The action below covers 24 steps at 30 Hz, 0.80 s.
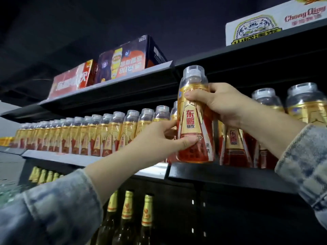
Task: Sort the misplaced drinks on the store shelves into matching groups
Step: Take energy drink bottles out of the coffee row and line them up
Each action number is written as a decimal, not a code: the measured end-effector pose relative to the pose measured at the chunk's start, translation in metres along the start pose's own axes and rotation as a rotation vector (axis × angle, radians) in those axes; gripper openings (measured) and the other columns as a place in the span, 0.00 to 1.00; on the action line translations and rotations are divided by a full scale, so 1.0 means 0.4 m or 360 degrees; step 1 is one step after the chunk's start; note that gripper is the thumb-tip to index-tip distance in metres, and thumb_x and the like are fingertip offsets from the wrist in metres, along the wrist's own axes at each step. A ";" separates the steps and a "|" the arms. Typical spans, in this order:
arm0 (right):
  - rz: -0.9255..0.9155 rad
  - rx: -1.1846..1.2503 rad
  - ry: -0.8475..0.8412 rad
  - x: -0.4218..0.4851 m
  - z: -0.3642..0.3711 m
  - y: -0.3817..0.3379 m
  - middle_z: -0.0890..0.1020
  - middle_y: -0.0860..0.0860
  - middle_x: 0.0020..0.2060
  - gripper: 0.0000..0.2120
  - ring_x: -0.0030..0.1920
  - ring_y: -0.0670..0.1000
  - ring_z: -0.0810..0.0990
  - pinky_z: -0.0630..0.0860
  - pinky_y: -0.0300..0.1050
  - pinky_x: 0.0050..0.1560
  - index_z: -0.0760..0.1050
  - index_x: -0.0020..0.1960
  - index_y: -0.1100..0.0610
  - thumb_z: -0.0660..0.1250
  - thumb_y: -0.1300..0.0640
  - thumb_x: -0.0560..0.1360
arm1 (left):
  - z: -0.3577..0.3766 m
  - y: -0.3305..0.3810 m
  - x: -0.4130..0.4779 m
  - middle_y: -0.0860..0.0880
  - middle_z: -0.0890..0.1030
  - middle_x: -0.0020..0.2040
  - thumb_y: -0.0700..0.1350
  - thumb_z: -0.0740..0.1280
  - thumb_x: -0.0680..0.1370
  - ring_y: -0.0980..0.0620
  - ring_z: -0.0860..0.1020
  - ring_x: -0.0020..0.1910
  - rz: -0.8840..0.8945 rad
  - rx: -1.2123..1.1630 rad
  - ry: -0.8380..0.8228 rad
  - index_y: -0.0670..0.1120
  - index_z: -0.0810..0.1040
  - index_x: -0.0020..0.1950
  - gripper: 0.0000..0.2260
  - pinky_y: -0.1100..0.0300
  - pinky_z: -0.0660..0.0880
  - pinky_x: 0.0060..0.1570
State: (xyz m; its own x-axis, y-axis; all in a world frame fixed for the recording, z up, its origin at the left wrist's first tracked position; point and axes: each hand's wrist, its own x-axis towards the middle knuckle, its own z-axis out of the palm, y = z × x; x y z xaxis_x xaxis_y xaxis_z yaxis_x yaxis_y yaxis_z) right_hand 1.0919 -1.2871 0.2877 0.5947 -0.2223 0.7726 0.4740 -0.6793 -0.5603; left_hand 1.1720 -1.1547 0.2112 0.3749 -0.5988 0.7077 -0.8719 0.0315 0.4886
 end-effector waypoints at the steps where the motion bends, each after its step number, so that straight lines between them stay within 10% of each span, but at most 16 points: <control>1: -0.0013 -0.0096 -0.0011 0.017 -0.003 0.009 0.84 0.55 0.42 0.13 0.41 0.53 0.85 0.82 0.51 0.46 0.76 0.48 0.55 0.75 0.55 0.67 | 0.010 -0.025 0.015 0.61 0.80 0.50 0.57 0.69 0.70 0.64 0.79 0.48 0.0073 0.0050 0.0013 0.57 0.72 0.64 0.23 0.70 0.76 0.44; 7: 0.0016 -0.0618 -0.0003 0.113 -0.031 0.011 0.84 0.54 0.43 0.24 0.42 0.54 0.84 0.78 0.44 0.34 0.75 0.54 0.56 0.76 0.49 0.62 | 0.063 -0.122 0.105 0.68 0.71 0.50 0.61 0.68 0.68 0.72 0.67 0.43 0.0541 0.0397 0.0321 0.58 0.55 0.74 0.37 0.83 0.64 0.40; 13: 0.0134 -0.1038 -0.0115 0.160 -0.037 -0.002 0.83 0.55 0.45 0.14 0.46 0.54 0.83 0.80 0.51 0.50 0.74 0.48 0.55 0.74 0.54 0.66 | 0.088 -0.192 0.176 0.59 0.59 0.72 0.67 0.63 0.66 0.59 0.54 0.71 0.0762 0.0648 0.0560 0.55 0.44 0.76 0.46 0.65 0.53 0.68; 24: 0.0312 -0.1340 -0.0355 0.174 -0.041 -0.033 0.80 0.53 0.54 0.44 0.49 0.54 0.84 0.83 0.46 0.45 0.64 0.69 0.51 0.76 0.59 0.55 | 0.092 -0.265 0.215 0.57 0.65 0.71 0.76 0.55 0.59 0.58 0.55 0.70 0.0917 0.0647 0.0503 0.57 0.53 0.74 0.47 0.59 0.48 0.66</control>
State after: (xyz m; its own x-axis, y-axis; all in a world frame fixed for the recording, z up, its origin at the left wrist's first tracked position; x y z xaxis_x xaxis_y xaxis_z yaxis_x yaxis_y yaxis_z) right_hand 1.1164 -1.3052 0.3538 0.7692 -0.3066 0.5606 -0.2311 -0.9515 -0.2034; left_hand 1.2850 -1.2390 0.2015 -0.1545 -0.3183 0.9353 -0.9809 -0.0640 -0.1838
